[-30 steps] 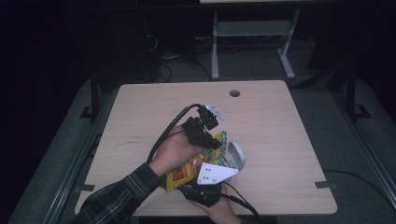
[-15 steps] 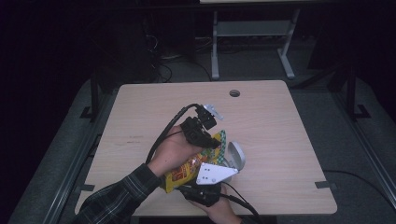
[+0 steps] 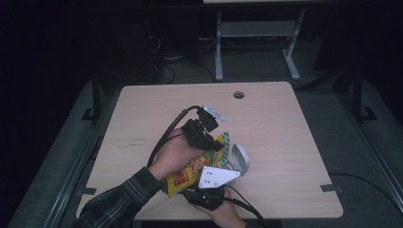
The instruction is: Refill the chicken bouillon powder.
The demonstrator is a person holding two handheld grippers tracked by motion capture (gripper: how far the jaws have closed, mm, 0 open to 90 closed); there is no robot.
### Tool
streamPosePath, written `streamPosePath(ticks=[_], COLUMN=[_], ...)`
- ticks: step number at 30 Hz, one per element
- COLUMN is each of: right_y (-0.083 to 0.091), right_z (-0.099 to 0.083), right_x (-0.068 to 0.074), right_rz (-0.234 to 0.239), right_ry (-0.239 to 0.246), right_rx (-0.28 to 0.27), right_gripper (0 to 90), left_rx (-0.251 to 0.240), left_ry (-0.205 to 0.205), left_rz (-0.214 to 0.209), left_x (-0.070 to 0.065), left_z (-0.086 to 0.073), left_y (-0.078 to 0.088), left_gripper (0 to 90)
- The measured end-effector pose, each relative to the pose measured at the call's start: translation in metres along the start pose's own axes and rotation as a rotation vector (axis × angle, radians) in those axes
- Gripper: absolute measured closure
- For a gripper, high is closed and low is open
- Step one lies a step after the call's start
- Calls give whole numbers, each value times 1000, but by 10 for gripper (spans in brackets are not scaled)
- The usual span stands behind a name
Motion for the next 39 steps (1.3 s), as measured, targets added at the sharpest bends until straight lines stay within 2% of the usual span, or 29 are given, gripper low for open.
streamPosePath(ticks=[6,12,18,25,31,34,39], right_y=[-3,-7,-10,-12,-13,-13,-14], right_z=[-2,-5,-8,-10,-11,-12,-12], right_x=[0,-2,-4,-6,-8,-10,-11], right_rz=[1,1,7,3,-16,-46,-63], right_ry=[5,10,-1,-10,-21,-35,-43], right_rx=[31,62,88,106,118,135,157], right_gripper=[900,900,900,900,900,900,900], left_rx=[-18,-63,-73,-107,-128,-132,-175], left_ry=[3,8,5,13,19,28,55], left_rz=[-11,-39,-45,-57,-70,-81,-104], left_x=[1,-1,-1,-2,1,3,11], left_z=[-4,-11,-17,-23,-30,-36,-48], left_y=[5,14,20,28,34,39,49], left_gripper=[897,897,897,898,899,899,899])
Point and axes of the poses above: each handheld gripper's, and its own axes: y roughly backward along the jaws, z roughly out of its top, x roughly to its left, the point moved 1 cm from there along -y, roughly forward along the jaws, and after that the axes turned 4 degrees about x, right-handed, at the moved point
